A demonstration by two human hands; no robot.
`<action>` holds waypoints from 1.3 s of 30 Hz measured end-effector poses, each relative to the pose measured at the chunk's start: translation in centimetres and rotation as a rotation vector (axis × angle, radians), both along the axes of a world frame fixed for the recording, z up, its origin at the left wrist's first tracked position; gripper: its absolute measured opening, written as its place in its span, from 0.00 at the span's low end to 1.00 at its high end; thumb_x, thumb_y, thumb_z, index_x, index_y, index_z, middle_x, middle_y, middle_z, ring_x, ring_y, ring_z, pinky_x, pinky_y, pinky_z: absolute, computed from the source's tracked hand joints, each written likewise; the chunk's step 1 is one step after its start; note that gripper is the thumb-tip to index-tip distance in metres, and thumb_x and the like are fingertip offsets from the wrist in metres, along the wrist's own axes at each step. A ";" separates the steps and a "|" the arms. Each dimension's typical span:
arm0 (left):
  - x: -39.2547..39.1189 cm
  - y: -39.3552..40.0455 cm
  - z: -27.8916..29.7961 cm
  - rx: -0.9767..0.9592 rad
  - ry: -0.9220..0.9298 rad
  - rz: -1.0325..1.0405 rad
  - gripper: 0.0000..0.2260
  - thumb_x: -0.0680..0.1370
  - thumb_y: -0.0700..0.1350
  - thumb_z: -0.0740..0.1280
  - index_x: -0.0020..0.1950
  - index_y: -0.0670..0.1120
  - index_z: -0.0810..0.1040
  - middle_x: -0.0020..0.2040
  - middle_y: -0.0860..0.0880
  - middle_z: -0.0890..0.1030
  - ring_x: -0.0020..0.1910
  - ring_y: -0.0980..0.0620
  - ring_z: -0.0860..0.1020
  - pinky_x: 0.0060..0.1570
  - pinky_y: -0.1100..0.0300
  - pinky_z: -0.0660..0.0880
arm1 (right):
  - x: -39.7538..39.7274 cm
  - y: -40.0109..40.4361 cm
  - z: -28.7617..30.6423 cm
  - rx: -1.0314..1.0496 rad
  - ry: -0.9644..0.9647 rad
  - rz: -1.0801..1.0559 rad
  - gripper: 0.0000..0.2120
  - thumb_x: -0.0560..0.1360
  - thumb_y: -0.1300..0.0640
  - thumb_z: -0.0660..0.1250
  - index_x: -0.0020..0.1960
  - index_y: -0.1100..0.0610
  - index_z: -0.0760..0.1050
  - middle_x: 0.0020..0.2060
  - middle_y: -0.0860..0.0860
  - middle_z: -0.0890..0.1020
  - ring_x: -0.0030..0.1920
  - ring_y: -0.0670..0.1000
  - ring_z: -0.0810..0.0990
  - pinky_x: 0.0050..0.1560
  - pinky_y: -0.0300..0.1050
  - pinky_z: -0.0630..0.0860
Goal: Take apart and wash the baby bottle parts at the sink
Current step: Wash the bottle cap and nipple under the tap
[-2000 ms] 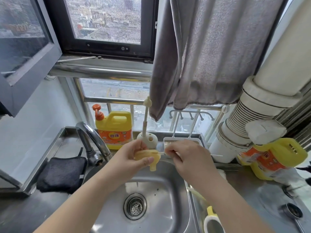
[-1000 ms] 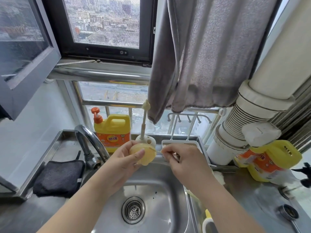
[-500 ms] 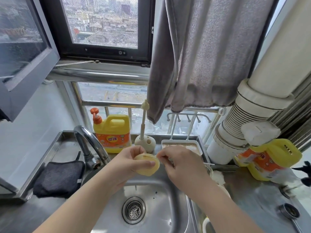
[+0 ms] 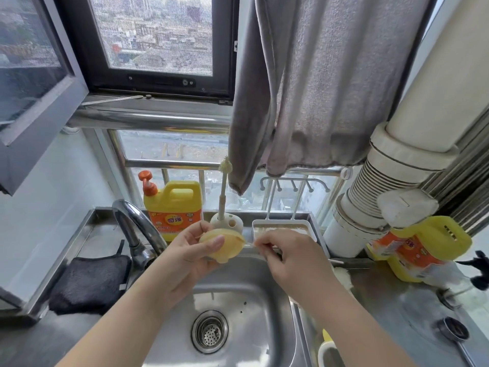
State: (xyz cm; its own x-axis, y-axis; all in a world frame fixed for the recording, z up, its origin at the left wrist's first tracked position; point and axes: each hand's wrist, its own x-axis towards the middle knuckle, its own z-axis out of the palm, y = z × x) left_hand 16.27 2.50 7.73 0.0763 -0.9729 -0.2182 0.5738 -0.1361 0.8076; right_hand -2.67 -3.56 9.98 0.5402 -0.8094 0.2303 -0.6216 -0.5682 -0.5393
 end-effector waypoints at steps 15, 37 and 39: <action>-2.5 0.5 0.1 0.029 0.246 -0.037 0.35 0.55 0.46 0.83 0.59 0.40 0.79 0.54 0.36 0.80 0.49 0.42 0.81 0.51 0.45 0.78 | 1.3 0.2 0.3 0.061 -0.160 -0.040 0.05 0.73 0.56 0.68 0.44 0.48 0.81 0.36 0.43 0.83 0.35 0.44 0.77 0.42 0.46 0.76; -1.4 -0.7 1.4 0.160 -0.354 -0.011 0.20 0.58 0.36 0.79 0.47 0.37 0.78 0.41 0.42 0.80 0.41 0.48 0.77 0.43 0.59 0.74 | 0.3 -0.5 0.2 -0.118 0.087 -0.041 0.10 0.71 0.51 0.59 0.43 0.48 0.80 0.39 0.46 0.83 0.44 0.50 0.79 0.41 0.44 0.72; -1.9 -0.9 1.1 0.134 -0.415 -0.019 0.15 0.59 0.39 0.75 0.43 0.40 0.78 0.38 0.44 0.78 0.37 0.51 0.75 0.35 0.63 0.72 | 1.2 -0.1 0.7 -0.182 0.091 -0.027 0.07 0.68 0.53 0.62 0.40 0.48 0.79 0.35 0.45 0.81 0.39 0.50 0.79 0.35 0.43 0.72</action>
